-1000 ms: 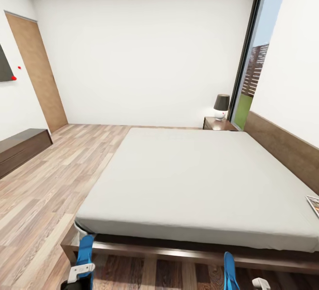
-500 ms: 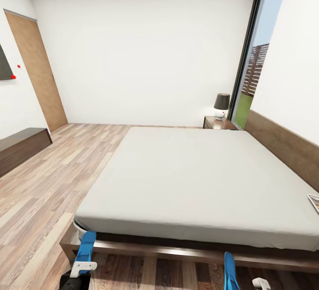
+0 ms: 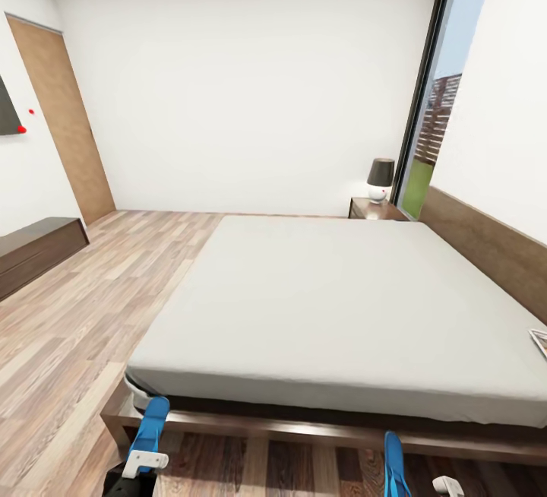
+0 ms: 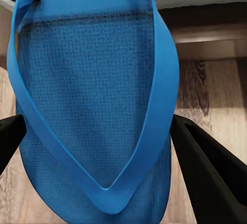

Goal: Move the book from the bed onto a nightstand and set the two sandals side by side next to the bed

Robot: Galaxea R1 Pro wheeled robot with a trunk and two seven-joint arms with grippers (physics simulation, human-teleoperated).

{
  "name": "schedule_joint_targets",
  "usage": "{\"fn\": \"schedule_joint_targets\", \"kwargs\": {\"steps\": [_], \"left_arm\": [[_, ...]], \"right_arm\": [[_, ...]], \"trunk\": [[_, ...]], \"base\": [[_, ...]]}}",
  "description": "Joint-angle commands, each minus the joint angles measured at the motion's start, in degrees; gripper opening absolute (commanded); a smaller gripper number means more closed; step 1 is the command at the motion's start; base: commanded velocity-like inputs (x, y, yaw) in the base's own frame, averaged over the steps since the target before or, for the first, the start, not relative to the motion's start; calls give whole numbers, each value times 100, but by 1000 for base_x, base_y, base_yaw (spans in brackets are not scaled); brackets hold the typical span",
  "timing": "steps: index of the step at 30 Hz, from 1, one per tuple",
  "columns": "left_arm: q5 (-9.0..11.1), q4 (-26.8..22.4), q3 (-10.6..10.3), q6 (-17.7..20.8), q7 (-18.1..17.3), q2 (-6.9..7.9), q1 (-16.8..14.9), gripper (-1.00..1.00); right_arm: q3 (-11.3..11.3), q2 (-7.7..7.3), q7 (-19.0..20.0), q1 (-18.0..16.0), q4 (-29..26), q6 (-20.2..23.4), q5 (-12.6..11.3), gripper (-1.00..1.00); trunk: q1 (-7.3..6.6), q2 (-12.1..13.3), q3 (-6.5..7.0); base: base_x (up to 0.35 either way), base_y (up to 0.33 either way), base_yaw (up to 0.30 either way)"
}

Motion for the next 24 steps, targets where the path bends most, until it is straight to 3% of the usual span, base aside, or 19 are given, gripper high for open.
{"fn": "schedule_joint_targets", "kwargs": {"steps": [1,6,11,12,22,24], "left_arm": [[-56,1,11,-16,-7,-2,-4,-100],[-68,-38,19,166,-6,1,-9,-100],[-96,-567,7,1556,-7,-11,-12,-100],[-99,-629,6,1658,-10,-9,-13,-100],[-112,-815,6,1908,-50,-28,-34,-100],[-106,-954,10,2249,-49,-24,-60,-100]], "right_arm": [[44,0,23,-8,14,1,-56,-100],[41,0,23,-8,14,1,-56,-100],[40,0,23,-8,14,7,-56,-100],[40,0,23,-8,14,8,-56,-100],[40,0,23,-8,14,6,-56,-100],[42,0,23,-8,14,3,-56,-100]], "trunk": [[23,-45,-24],[132,-246,-114],[242,-446,-204],[264,-486,-222],[484,-887,-401],[528,-968,-437]], "base": [[0,0,0],[0,0,0],[0,0,0],[0,0,0],[0,0,0],[0,0,0]]}}
